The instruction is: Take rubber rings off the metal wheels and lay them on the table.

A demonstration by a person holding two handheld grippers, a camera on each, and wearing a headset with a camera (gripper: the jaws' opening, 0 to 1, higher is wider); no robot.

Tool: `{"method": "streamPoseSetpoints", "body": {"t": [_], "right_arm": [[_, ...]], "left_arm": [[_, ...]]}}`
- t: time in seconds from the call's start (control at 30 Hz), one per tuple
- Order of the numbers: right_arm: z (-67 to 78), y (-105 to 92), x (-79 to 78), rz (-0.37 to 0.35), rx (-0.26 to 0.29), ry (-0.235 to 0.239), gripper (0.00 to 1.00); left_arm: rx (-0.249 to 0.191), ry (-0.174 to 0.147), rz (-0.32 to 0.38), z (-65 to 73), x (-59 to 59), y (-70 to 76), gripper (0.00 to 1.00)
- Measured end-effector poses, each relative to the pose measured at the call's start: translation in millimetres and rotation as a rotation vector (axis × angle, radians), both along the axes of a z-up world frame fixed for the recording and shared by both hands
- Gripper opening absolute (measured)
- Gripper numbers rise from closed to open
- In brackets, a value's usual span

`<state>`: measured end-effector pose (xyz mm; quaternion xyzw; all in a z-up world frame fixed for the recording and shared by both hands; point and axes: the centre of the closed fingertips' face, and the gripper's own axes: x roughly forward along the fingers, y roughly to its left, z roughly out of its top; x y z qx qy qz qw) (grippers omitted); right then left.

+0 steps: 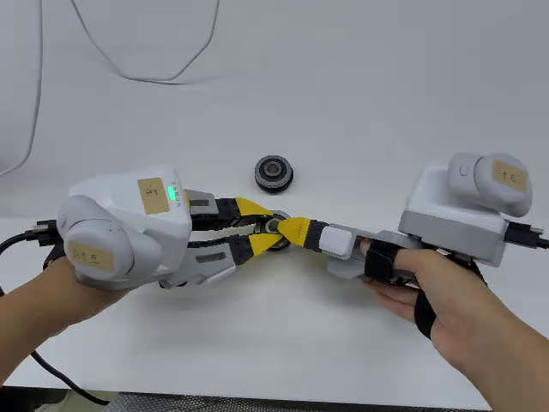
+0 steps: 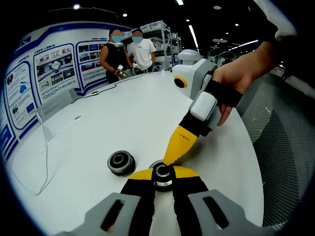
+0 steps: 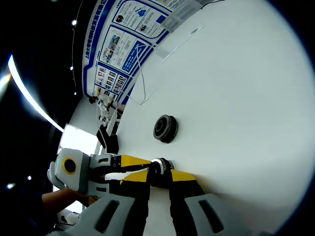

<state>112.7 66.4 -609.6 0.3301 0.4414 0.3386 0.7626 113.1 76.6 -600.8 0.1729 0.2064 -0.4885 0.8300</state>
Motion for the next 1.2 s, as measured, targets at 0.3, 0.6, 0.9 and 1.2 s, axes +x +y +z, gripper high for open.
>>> {"method": "streamPoseSetpoints", "body": {"t": [0.3,0.6,0.9,1.2], "right_arm": [[2.2,-3.5,-0.3,-0.012,0.005,-0.008,0.15],[1.5,-6.2,-0.2,-0.021,0.003,-0.015,0.12],[0.0,-6.9,0.2,-0.009,-0.006,-0.033,0.06],[-2.6,-8.9,2.8,-0.016,-0.014,-0.036,0.12]], "left_arm": [[-0.002,0.002,0.0,-0.8,0.8,0.4,0.13],[0.001,0.002,-0.001,0.8,-0.1,-0.3,0.13],[0.001,0.003,-0.002,1.1,-0.2,-0.5,0.13],[-0.001,0.003,-0.002,1.8,-0.7,-1.0,0.13]]}}
